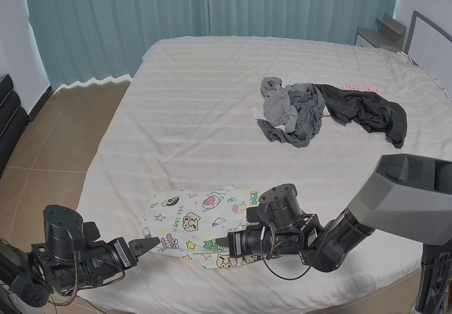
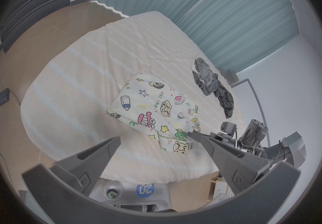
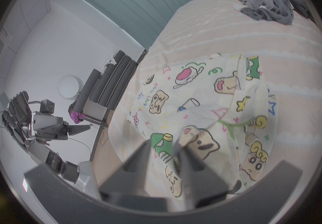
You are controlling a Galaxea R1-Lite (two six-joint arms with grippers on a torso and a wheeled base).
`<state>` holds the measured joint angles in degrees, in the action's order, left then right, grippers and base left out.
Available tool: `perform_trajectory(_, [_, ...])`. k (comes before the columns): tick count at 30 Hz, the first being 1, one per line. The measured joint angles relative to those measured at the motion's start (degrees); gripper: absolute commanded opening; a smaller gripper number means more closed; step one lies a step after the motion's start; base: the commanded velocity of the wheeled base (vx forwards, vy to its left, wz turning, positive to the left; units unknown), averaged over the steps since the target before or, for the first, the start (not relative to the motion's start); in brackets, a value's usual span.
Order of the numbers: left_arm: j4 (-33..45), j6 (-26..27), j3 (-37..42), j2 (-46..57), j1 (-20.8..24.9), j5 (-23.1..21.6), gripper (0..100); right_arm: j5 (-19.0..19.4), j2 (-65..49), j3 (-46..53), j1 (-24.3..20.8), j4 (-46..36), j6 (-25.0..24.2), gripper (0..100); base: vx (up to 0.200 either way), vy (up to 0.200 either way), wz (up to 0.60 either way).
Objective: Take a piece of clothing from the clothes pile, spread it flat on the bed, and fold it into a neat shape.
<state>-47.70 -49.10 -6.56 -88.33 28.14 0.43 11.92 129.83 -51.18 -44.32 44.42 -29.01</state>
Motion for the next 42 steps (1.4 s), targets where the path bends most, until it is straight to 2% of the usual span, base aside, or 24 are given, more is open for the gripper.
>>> perform_trajectory(19, [-0.8, -0.1, 0.7, -1.6, -0.1, -0.1, 100, 0.1, -5.3, 12.3, 2.5, 1.0, 2.4, 0, 0.000, 0.000, 0.00])
perform_trajectory(36, [-0.8, -0.2, 0.6, -1.8, -0.2, -0.1, 100, 1.6, -6.0, 19.1, 1.1, 6.1, 1.6, 0, 0.000, 0.000, 0.00])
perform_trajectory(37, [-0.8, -0.2, 0.6, -1.8, -0.1, -0.1, 100, 1.7, -5.9, 19.1, 1.1, 6.1, 1.6, 100, 0.000, 0.000, 0.00])
perform_trajectory(42, [-0.8, -0.2, 0.6, -2.1, -0.2, -0.2, 100, 1.8, -5.6, 19.3, 1.0, 6.2, 1.6, 100, 0.000, 0.000, 0.00])
